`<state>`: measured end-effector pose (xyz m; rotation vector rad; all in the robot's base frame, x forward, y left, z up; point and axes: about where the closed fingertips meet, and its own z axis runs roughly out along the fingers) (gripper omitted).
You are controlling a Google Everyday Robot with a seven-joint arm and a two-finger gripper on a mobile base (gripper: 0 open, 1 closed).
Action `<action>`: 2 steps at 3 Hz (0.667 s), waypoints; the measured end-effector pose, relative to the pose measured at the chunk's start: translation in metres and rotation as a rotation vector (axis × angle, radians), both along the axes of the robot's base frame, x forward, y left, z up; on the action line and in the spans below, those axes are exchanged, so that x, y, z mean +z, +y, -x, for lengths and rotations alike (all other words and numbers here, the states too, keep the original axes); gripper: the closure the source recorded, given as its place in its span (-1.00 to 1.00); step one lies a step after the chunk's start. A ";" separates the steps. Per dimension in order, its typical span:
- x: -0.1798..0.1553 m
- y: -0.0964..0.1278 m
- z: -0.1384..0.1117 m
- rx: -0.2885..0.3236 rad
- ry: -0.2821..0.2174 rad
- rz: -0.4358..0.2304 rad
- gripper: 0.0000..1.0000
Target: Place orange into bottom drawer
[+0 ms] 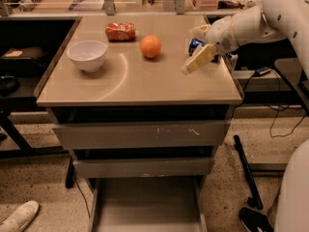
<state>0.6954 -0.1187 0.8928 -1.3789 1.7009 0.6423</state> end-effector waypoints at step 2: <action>0.017 0.023 -0.025 -0.032 0.016 0.032 -1.00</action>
Offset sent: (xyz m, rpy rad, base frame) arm 0.0541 0.0378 -0.0148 -0.2382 -0.0479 -0.3269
